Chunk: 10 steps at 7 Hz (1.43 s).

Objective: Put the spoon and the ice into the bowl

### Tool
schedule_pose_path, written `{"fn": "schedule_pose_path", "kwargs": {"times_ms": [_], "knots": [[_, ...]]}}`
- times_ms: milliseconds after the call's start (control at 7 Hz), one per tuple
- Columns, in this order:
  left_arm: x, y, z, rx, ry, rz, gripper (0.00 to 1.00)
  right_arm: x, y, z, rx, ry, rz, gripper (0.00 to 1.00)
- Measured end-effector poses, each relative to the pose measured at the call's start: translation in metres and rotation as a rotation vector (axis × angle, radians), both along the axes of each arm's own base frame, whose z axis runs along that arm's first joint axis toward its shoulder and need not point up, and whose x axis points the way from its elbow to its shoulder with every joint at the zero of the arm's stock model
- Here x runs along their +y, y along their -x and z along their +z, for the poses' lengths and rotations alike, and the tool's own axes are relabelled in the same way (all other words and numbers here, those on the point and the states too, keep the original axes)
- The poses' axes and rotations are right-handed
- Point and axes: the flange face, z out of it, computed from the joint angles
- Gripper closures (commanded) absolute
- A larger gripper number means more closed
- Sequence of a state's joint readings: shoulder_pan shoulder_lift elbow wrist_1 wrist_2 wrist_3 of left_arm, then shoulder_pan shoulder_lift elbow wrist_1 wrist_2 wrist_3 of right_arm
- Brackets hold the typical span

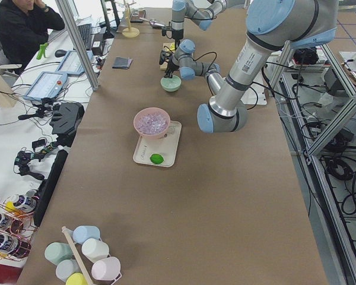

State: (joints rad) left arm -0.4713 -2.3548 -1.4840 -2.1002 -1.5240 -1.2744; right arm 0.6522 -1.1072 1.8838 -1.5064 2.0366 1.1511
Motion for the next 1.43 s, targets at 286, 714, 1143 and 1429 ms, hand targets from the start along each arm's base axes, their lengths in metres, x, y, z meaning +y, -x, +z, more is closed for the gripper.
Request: {"fn": "schedule_pose_path", "kwargs": {"times_ms": [286,714,1143,1429], "knots": [[-0.048,0.068,-0.006,-0.053,-0.068,0.032,0.02,0.008,0.019,-0.01,0.004,-0.007,-0.013,1.0],[-0.13,0.29,0.05,-0.223,-0.154,0.149,0.02,0.003,0.077,-0.048,0.011,0.027,0.002,1.0],[-0.168,0.486,0.145,-0.273,-0.208,0.239,0.02,-0.003,0.12,-0.07,0.027,0.023,0.007,0.85],[-0.174,0.512,0.169,-0.273,-0.206,0.259,0.02,-0.001,0.126,-0.069,0.034,0.025,0.004,0.0]]}}
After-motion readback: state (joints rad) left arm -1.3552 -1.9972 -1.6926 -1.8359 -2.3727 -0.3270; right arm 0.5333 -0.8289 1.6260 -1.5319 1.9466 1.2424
